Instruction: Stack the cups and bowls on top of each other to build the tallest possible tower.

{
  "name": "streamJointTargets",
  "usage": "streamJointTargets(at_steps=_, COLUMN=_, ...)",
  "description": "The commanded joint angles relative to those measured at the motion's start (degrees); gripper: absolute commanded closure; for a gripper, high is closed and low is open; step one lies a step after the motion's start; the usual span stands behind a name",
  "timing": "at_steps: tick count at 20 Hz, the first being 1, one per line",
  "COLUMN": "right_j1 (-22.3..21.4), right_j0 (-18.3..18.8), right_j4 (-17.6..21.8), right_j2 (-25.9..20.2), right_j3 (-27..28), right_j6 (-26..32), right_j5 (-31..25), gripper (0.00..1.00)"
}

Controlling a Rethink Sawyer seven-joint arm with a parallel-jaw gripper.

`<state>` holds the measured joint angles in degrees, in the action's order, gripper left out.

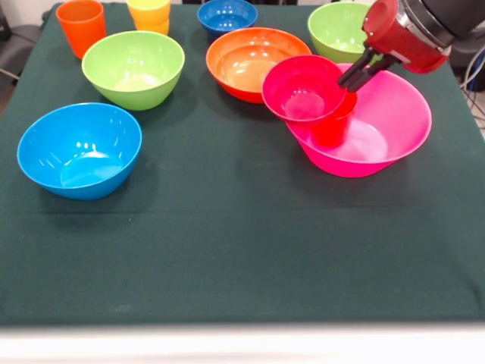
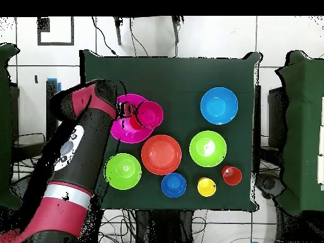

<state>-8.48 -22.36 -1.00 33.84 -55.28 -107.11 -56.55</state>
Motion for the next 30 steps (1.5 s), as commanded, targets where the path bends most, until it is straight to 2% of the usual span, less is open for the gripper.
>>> streamJointTargets(at_steps=1, right_j1=2.97, right_j0=-0.96, right_j4=3.58, right_j2=-1.57, right_j3=3.43, right_j6=-4.81, right_j5=-5.35, gripper=1.0)
streamJointTargets(at_steps=8, right_j1=1.04, right_j0=-0.57, right_j4=2.17, right_j2=-1.58, right_j3=1.8, right_j6=-4.61, right_j5=-5.1, gripper=1.0)
streamJointTargets(at_steps=11, right_j1=-2.61, right_j0=0.86, right_j4=0.22, right_j2=-3.27, right_j3=-0.92, right_j6=-3.89, right_j5=-4.72, gripper=1.0)
streamJointTargets(at_steps=15, right_j1=-7.35, right_j0=2.32, right_j4=-0.89, right_j2=-4.24, right_j3=-1.64, right_j6=-0.55, right_j5=-7.77, gripper=1.0)
streamJointTargets(at_steps=23, right_j1=-7.27, right_j0=0.56, right_j4=1.52, right_j2=-2.93, right_j3=-0.38, right_j6=-1.37, right_j5=-8.85, gripper=1.0)
streamJointTargets(at_steps=27, right_j1=-7.74, right_j0=0.04, right_j4=2.09, right_j2=-3.33, right_j3=-1.84, right_j6=-1.48, right_j5=-8.2, gripper=1.0)
streamJointTargets(at_steps=30, right_j1=-6.18, right_j0=-0.95, right_j4=3.32, right_j2=-2.81, right_j3=-1.87, right_j6=-2.06, right_j5=-7.84, gripper=1.0)
